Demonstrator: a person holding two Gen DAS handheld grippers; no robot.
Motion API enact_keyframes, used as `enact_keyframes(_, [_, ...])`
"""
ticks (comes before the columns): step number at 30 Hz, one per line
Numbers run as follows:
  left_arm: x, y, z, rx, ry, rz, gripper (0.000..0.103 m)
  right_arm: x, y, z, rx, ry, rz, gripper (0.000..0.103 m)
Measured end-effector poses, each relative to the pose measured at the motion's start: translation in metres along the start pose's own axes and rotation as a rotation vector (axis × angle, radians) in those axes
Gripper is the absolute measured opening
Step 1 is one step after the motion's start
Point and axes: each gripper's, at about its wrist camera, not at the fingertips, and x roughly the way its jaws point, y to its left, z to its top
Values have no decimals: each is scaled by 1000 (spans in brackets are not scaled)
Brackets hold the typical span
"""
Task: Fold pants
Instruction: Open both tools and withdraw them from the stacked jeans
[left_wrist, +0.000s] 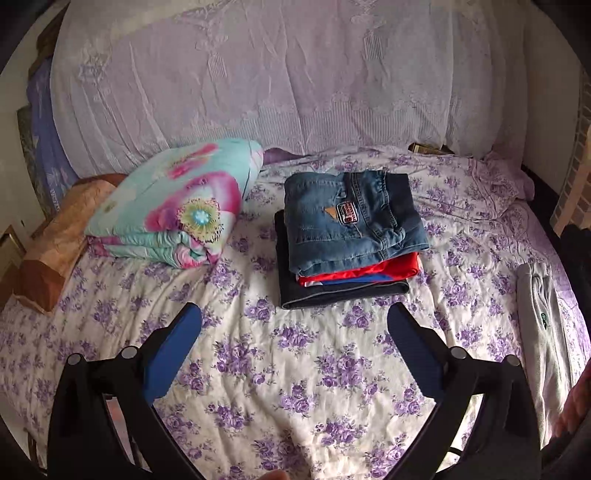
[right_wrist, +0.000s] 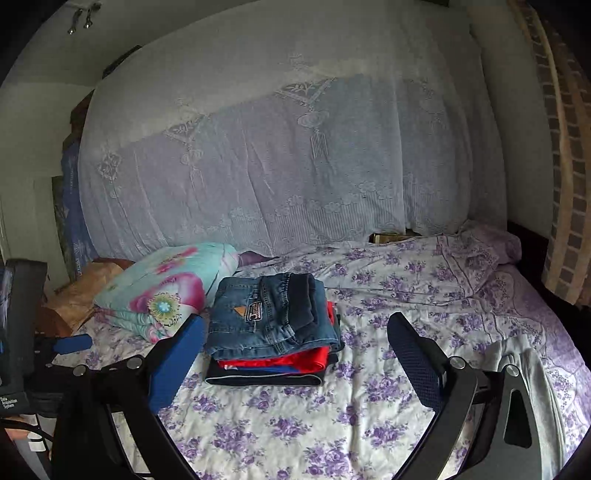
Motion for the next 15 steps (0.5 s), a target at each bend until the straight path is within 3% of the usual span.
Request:
enact_keyframes(6, [-14, -3, -2, 13, -13, 0, 98, 1, 1, -13, 4, 59, 1, 100])
enact_keyframes(15, [-18, -10, -6, 9, -6, -28, 98, -13, 6, -5, -6, 26, 7, 100])
